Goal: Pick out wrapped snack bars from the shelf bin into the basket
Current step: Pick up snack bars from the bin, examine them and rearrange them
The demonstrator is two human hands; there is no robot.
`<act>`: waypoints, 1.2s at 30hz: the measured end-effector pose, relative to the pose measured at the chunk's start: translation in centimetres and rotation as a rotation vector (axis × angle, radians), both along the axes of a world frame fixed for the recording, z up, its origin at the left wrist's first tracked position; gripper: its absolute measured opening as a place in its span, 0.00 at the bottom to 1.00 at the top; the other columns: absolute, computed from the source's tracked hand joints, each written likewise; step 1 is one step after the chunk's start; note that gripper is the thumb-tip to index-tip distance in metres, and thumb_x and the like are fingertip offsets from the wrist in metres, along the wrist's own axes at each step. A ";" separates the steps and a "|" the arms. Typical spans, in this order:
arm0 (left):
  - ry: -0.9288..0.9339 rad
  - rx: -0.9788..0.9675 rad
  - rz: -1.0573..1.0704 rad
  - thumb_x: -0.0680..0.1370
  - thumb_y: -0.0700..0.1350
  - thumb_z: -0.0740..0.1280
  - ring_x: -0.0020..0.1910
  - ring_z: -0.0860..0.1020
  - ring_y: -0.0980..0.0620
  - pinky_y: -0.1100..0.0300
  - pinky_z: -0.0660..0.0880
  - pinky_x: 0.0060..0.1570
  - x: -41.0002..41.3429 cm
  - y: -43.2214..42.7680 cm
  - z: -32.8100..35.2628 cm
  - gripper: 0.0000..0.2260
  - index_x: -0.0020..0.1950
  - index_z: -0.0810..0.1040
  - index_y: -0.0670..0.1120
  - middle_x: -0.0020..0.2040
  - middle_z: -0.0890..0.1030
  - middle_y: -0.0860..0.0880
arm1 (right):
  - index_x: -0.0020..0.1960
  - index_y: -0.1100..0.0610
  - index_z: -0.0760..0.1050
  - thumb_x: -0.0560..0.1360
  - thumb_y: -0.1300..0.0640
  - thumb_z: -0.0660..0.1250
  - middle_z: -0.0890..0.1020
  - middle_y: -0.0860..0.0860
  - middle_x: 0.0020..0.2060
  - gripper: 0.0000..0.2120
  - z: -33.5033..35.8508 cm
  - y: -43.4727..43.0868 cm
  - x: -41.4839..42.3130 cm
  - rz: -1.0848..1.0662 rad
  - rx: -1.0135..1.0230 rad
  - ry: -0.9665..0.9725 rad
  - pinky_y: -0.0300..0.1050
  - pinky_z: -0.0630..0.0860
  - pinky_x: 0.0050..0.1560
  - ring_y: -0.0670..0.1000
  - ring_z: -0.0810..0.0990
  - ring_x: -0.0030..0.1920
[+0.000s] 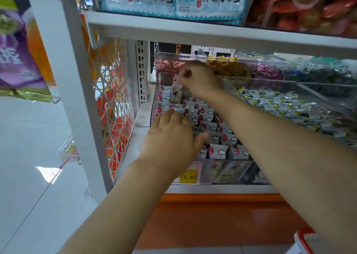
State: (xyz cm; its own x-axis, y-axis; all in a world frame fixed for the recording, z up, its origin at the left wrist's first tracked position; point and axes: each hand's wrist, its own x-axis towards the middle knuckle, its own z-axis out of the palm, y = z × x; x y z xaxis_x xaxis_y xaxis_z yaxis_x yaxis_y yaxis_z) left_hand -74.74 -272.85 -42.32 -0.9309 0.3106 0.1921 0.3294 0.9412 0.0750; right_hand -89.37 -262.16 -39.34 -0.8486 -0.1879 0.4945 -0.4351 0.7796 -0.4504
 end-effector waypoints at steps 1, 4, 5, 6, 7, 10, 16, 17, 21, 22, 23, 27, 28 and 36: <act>0.019 0.039 -0.008 0.80 0.60 0.47 0.74 0.55 0.46 0.52 0.53 0.72 0.0 0.0 0.0 0.28 0.71 0.63 0.42 0.72 0.63 0.44 | 0.47 0.59 0.76 0.77 0.57 0.64 0.78 0.50 0.44 0.05 0.5 0.4 0.7 0.000 -0.051 0.042 0.39 0.74 0.45 0.49 0.76 0.45; 0.093 0.210 -0.022 0.81 0.54 0.53 0.71 0.59 0.48 0.57 0.59 0.67 0.5 -0.1 0.1 0.21 0.69 0.66 0.43 0.71 0.66 0.46 | 0.45 0.57 0.74 0.77 0.59 0.65 0.78 0.50 0.44 0.03 1.6 1.5 3.5 -0.019 -0.295 0.154 0.40 0.76 0.42 0.50 0.79 0.47; 0.111 0.285 -0.020 0.81 0.52 0.54 0.69 0.62 0.48 0.59 0.60 0.65 0.7 -0.1 0.2 0.20 0.69 0.68 0.43 0.69 0.67 0.46 | 0.44 0.57 0.73 0.77 0.59 0.65 0.79 0.51 0.44 0.03 1.7 1.9 4.7 -0.040 -0.405 0.164 0.42 0.78 0.41 0.51 0.80 0.46; 0.122 0.363 -0.013 0.81 0.50 0.54 0.67 0.65 0.48 0.59 0.62 0.62 1.1 -0.2 0.2 0.18 0.68 0.69 0.43 0.68 0.69 0.47 | 0.42 0.56 0.72 0.77 0.60 0.65 0.80 0.53 0.45 0.05 1.8 2.4 6.1 -0.058 -0.522 0.158 0.42 0.79 0.37 0.51 0.81 0.43; 0.125 0.446 -0.003 0.81 0.49 0.55 0.63 0.68 0.48 0.59 0.65 0.60 1.5 -0.2 0.2 0.17 0.67 0.70 0.43 0.65 0.71 0.46 | 0.41 0.54 0.70 0.77 0.60 0.64 0.80 0.54 0.44 0.07 1.7 2.8 7.7 -0.060 -0.637 0.144 0.40 0.79 0.34 0.50 0.82 0.39; 0.083 0.681 0.044 0.81 0.50 0.56 0.50 0.76 0.50 0.57 0.73 0.49 2.6 -0.4 0.5 0.17 0.67 0.69 0.44 0.56 0.76 0.47 | 0.42 0.56 0.70 0.78 0.62 0.63 0.80 0.54 0.41 0.06 0.7 4.5 12.6 -0.018 -0.874 0.050 0.41 0.80 0.32 0.49 0.81 0.32; -0.399 1.345 0.135 0.82 0.49 0.55 0.34 0.80 0.49 0.51 0.79 0.39 3.6 -0.3 0.4 0.12 0.48 0.74 0.44 0.40 0.80 0.43 | 0.42 0.62 0.72 0.77 0.64 0.63 0.79 0.56 0.37 0.04 -1.8 5.8 19.2 0.071 -1.295 -0.275 0.38 0.78 0.32 0.47 0.80 0.31; -0.431 1.418 0.140 0.82 0.48 0.56 0.32 0.80 0.52 0.56 0.78 0.35 3.9 -0.2 0.3 0.12 0.47 0.75 0.44 0.39 0.80 0.43 | 0.42 0.63 0.73 0.76 0.64 0.63 0.78 0.57 0.37 0.04 -2.0 5.9 19.7 0.089 -1.342 -0.312 0.38 0.78 0.32 0.47 0.80 0.31; -0.449 1.590 0.112 0.81 0.45 0.57 0.29 0.80 0.56 0.65 0.77 0.28 4.7 -0.1 -0.3 0.11 0.45 0.76 0.43 0.36 0.80 0.43 | 0.47 0.64 0.75 0.70 0.64 0.66 0.79 0.58 0.39 0.06 -2.3 6.2 21.1 0.225 -1.459 -0.424 0.38 0.79 0.35 0.49 0.82 0.34; -0.455 1.627 0.099 0.81 0.45 0.57 0.29 0.80 0.56 0.65 0.77 0.29 4.8 -0.1 -0.4 0.11 0.45 0.76 0.43 0.36 0.80 0.44 | 0.49 0.65 0.76 0.68 0.64 0.67 0.80 0.58 0.40 0.11 -2.3 6.3 21.4 0.265 -1.469 -0.445 0.38 0.79 0.36 0.49 0.82 0.35; -0.459 1.652 0.088 0.82 0.45 0.57 0.29 0.80 0.55 0.64 0.77 0.29 4.8 -0.1 -0.4 0.11 0.46 0.76 0.43 0.36 0.80 0.43 | 0.51 0.66 0.76 0.66 0.64 0.67 0.81 0.58 0.41 0.14 -2.3 6.4 21.6 0.291 -1.467 -0.458 0.38 0.79 0.37 0.49 0.83 0.36; -0.456 1.644 0.070 0.82 0.46 0.56 0.29 0.80 0.52 0.62 0.78 0.29 4.7 -0.2 -0.6 0.10 0.49 0.75 0.43 0.35 0.81 0.43 | 0.53 0.64 0.76 0.70 0.70 0.65 0.84 0.55 0.41 0.12 -2.4 6.5 22.1 0.316 -1.419 -0.453 0.37 0.79 0.40 0.51 0.84 0.40; -0.452 1.633 0.066 0.82 0.46 0.57 0.28 0.79 0.52 0.62 0.77 0.27 4.8 -0.3 -0.6 0.10 0.49 0.75 0.43 0.33 0.81 0.44 | 0.53 0.64 0.76 0.71 0.71 0.64 0.84 0.55 0.40 0.12 -2.4 6.6 22.1 0.310 -1.425 -0.447 0.37 0.79 0.40 0.51 0.84 0.40; -0.580 1.848 -0.006 0.75 0.46 0.64 0.25 0.71 0.58 0.69 0.71 0.23 4.6 -0.1 -0.4 0.08 0.38 0.72 0.45 0.28 0.75 0.51 | 0.50 0.67 0.75 0.73 0.73 0.61 0.82 0.59 0.39 0.09 -2.5 7.3 21.3 0.233 -1.572 -0.479 0.37 0.79 0.37 0.51 0.84 0.37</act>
